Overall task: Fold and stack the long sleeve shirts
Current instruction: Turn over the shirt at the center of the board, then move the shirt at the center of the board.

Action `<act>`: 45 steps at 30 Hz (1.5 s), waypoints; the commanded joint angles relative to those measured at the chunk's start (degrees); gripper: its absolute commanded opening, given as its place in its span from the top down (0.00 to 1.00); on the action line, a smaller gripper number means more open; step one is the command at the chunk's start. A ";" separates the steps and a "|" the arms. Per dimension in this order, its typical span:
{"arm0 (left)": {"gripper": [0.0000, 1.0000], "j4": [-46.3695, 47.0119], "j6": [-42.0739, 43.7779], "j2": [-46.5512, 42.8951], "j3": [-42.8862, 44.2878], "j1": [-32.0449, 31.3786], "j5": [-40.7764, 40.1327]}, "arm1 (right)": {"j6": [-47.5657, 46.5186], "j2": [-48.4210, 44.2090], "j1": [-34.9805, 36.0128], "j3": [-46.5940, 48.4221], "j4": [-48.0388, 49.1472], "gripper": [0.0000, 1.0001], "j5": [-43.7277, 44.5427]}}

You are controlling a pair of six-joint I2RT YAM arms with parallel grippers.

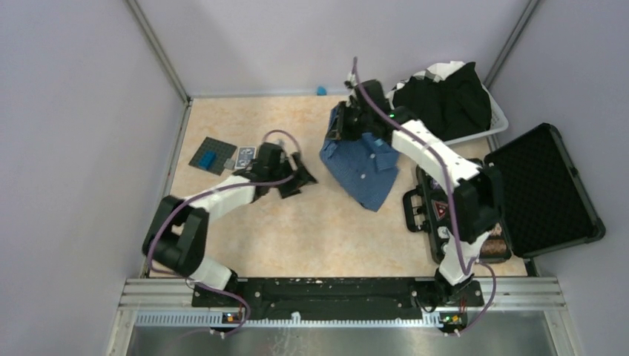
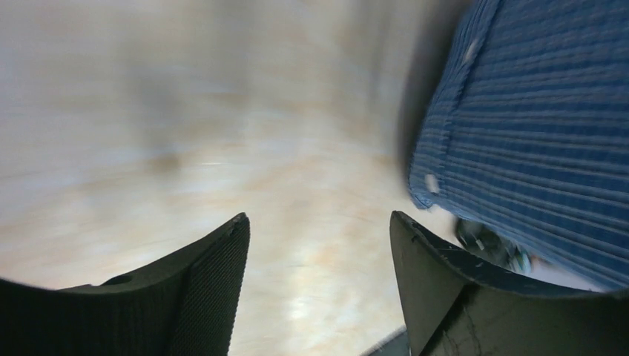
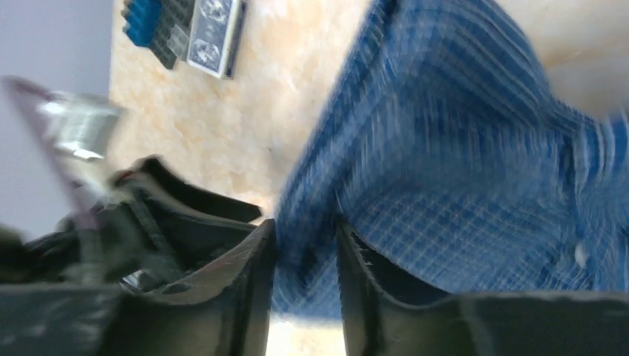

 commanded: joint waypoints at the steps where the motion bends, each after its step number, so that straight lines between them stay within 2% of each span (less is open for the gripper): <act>1: 0.19 -9.57 8.18 -13.28 -6.50 9.35 -6.04 | 0.76 8.25 5.73 2.24 5.53 0.40 0.27; 3: 0.12 -12.52 11.48 -16.79 -4.94 10.42 -10.50 | 0.38 9.66 7.54 4.33 5.28 0.26 1.30; 5: 0.08 -14.73 14.11 -17.58 -1.54 10.56 -12.43 | 0.33 8.96 8.24 5.58 4.91 0.19 2.15; 9: 0.08 -15.51 18.87 -13.77 5.59 10.34 -10.16 | -1.82 5.27 8.12 6.13 0.37 0.16 7.29; 12: 0.12 -14.96 22.29 -6.57 11.61 9.78 -5.81 | -2.42 0.03 6.98 0.42 0.12 0.16 10.81; 15: 0.19 -14.75 24.69 2.17 19.76 6.36 -5.39 | -2.31 -4.97 4.63 -7.87 2.26 0.21 12.41; 17: 0.25 -13.72 25.35 8.14 24.70 4.06 -5.10 | -2.22 -6.90 2.58 -12.95 4.14 0.32 11.28; 19: 0.35 -11.39 25.74 13.15 28.30 2.26 -5.20 | -2.69 -7.69 1.37 -16.27 5.31 0.44 11.40; 23: 0.53 -11.83 24.31 22.37 34.51 0.59 -3.25 | -4.47 -4.87 0.89 -18.57 6.72 0.55 11.54; 26: 0.59 -10.56 23.30 24.40 32.17 -1.83 -2.90 | -4.89 -2.49 0.89 -20.10 6.94 0.56 12.53; 29: 0.61 -7.88 20.55 21.89 24.58 -4.85 -2.89 | -4.92 -2.93 0.96 -24.37 8.54 0.57 12.24; 33: 0.63 -3.74 14.75 13.66 11.69 -8.91 -2.17 | -4.62 -6.92 2.13 -32.73 9.23 0.58 13.45; 38: 0.62 -4.88 9.92 0.96 0.19 -12.66 -5.59 | -3.16 -14.67 5.57 -43.01 8.11 0.58 15.88; 41: 0.60 -11.13 10.02 -4.10 0.23 -12.41 -11.41 | -2.02 -19.62 5.72 -45.44 6.62 0.57 15.86; 45: 0.55 -19.31 12.23 -6.86 4.35 -10.48 -18.52 | -2.74 -25.44 5.72 -41.72 2.61 0.55 17.46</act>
